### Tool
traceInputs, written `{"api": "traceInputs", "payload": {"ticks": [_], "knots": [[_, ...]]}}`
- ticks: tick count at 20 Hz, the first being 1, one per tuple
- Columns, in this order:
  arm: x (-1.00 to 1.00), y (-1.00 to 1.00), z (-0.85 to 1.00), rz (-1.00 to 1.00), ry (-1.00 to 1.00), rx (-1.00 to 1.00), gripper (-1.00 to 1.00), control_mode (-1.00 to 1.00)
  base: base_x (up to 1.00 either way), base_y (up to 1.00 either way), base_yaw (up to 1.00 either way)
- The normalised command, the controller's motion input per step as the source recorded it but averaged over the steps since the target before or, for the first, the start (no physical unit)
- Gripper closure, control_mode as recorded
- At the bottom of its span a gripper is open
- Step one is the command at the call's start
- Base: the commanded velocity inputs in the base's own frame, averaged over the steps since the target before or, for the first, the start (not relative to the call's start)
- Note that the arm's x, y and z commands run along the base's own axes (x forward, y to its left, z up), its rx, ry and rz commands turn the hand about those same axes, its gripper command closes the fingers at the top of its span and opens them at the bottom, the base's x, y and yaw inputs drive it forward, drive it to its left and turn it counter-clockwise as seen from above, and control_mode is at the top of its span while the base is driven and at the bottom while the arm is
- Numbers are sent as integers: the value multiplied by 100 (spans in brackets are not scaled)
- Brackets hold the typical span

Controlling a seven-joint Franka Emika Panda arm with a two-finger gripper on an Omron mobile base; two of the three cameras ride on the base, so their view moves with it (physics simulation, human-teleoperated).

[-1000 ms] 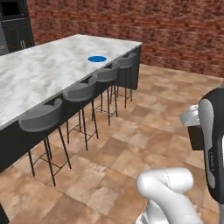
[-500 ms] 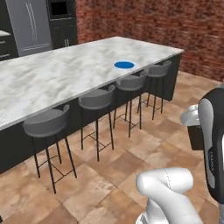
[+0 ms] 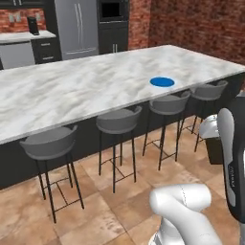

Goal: Start the toaster. Once the lever pops up, take the bread to the plate on the dining counter.

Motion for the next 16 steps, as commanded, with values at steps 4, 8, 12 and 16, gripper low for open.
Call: {"api": "traceInputs", "payload": {"ticks": [4, 8, 12, 16], "knots": [[0, 0, 0, 0, 0, 0, 100, 100, 90, -82, 39], [0, 0, 0, 0, 0, 0, 100, 100, 77, -72, 34], [0, 0, 0, 0, 0, 0, 100, 100, 78, -67, 30], [0, 0, 0, 0, 0, 0, 100, 100, 72, -58, 28]]}}
